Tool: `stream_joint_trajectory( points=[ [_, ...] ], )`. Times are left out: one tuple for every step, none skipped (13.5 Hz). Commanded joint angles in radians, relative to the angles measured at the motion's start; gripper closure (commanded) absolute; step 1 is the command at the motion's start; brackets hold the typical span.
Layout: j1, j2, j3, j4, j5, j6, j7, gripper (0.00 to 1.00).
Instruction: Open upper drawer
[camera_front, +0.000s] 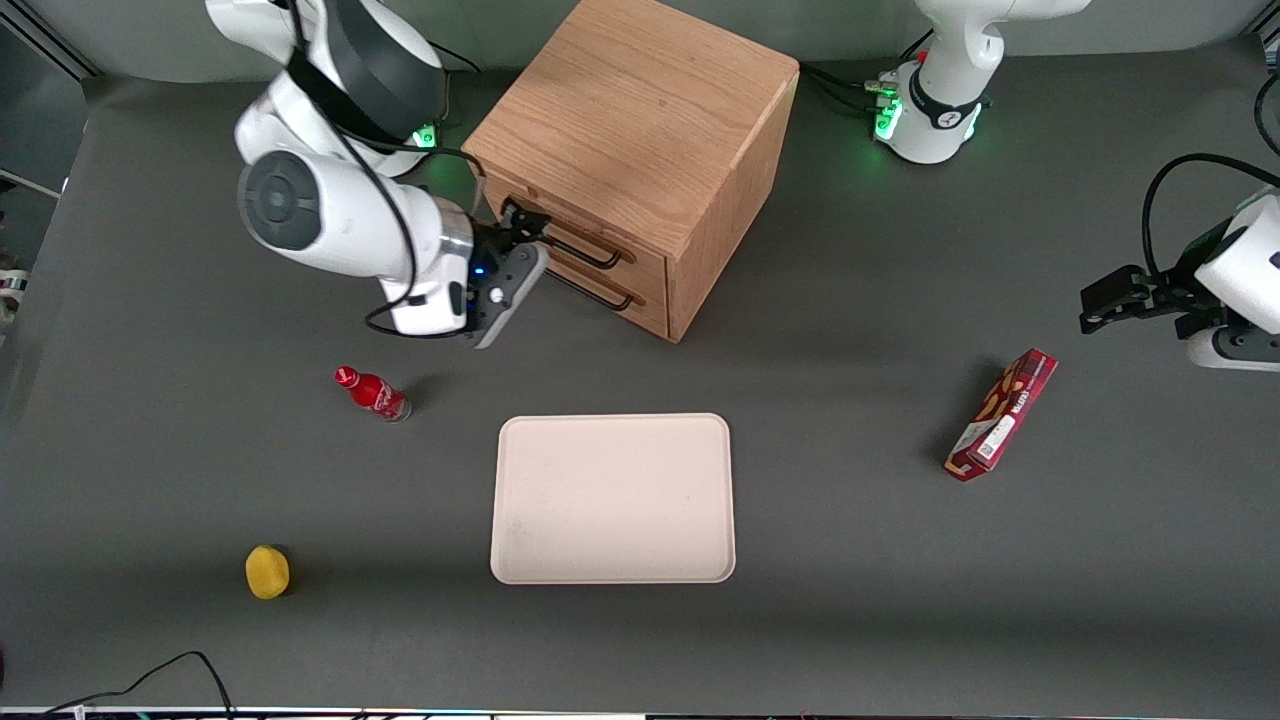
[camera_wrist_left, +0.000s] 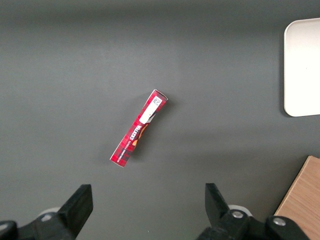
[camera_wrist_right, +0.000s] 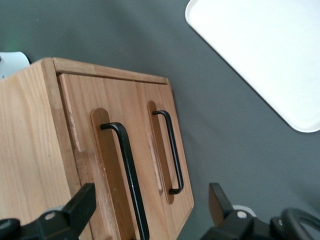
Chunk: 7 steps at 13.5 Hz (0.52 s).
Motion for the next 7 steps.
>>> stream_joint_trajectory(
  points=[
    [-0.012,-0.034,0.005,-0.071,0.003,0.038,-0.108,0.0],
    [-0.016,-0.043,0.005,-0.11,0.003,0.062,-0.145,0.0],
    [-0.015,-0.057,0.004,-0.137,0.003,0.088,-0.147,0.0],
    [-0.013,-0.062,0.005,-0.164,0.003,0.116,-0.148,0.0],
    [-0.013,-0.071,0.007,-0.194,0.003,0.148,-0.15,0.0],
    [-0.013,-0.076,0.007,-0.219,0.003,0.177,-0.151,0.0],
    [-0.012,-0.076,0.011,-0.228,0.003,0.194,-0.151,0.0]
  ],
)
